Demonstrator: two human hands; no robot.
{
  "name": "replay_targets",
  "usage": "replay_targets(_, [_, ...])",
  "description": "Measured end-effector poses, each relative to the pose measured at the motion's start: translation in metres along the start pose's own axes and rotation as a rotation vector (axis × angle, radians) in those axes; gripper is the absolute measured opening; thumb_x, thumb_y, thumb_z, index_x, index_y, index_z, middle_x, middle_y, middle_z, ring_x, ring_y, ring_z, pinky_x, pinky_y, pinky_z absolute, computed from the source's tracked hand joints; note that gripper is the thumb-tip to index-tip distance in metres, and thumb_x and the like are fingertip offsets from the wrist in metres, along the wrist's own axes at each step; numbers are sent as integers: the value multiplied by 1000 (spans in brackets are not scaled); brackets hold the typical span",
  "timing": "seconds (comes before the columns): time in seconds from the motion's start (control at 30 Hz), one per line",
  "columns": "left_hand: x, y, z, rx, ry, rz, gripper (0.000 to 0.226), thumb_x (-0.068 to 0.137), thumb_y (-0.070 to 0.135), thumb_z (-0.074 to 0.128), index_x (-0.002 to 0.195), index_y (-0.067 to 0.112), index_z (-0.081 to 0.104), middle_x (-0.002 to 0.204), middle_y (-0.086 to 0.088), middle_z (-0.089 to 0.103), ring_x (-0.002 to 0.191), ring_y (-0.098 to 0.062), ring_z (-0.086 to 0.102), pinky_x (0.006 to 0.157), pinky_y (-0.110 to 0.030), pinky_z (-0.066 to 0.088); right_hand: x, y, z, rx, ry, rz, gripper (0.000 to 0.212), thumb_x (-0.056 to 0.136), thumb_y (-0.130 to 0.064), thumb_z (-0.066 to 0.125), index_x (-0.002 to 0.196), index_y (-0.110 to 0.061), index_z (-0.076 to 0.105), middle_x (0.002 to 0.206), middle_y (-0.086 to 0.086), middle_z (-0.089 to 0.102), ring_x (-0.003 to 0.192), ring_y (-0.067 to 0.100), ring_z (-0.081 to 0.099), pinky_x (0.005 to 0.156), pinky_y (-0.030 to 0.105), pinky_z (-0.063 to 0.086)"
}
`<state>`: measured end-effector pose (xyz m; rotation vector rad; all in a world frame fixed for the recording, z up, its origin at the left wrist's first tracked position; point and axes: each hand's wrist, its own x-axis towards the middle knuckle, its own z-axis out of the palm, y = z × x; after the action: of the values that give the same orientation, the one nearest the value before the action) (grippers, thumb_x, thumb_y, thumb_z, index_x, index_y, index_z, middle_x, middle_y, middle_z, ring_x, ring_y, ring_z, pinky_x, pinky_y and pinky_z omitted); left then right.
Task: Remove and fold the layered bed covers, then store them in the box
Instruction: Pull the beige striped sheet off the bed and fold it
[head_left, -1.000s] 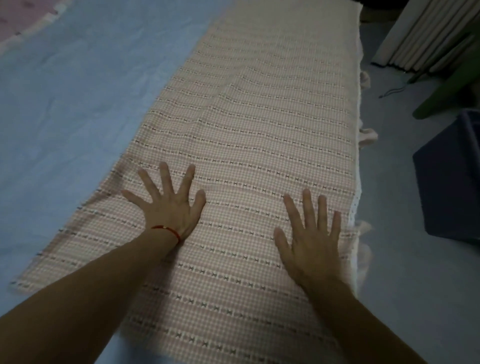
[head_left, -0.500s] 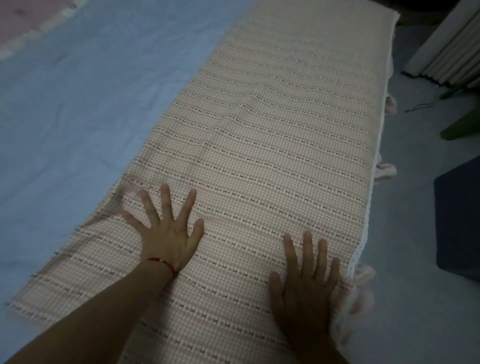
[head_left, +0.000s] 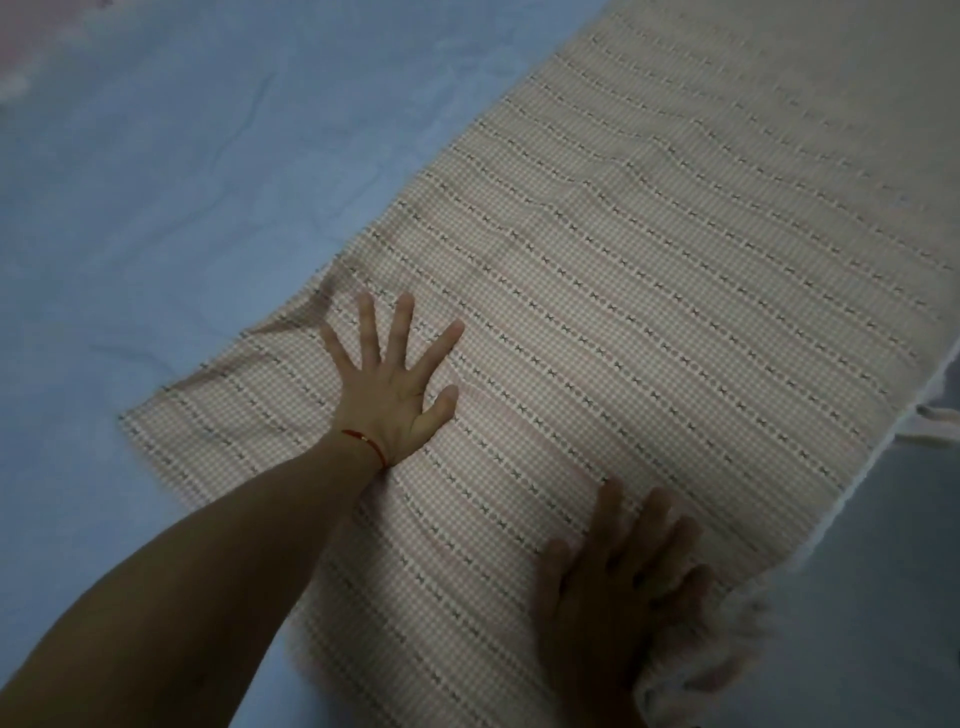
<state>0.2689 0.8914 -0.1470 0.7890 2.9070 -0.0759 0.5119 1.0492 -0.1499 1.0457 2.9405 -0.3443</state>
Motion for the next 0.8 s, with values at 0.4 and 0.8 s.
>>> replay_targets(0.4, [3, 2, -4, 15, -11, -12, 72, 93, 73, 24, 157, 46, 7, 168, -13, -9, 148, -51, -15, 103, -83, 3, 219, -51, -23, -152, -63, -1145, 77, 91, -68, 44, 156, -27, 34, 166, 17, 19, 153, 47, 10, 110, 78, 11])
replay_targets(0.8, [4, 6, -20, 18, -90, -74, 67, 94, 72, 30, 155, 49, 17, 168, -14, -1, 149, -51, -11, 103, -82, 5, 231, -54, -1, -43, -133, -1168, 85, 82, -63, 59, 155, -27, 36, 165, 19, 20, 151, 51, 9, 110, 80, 7])
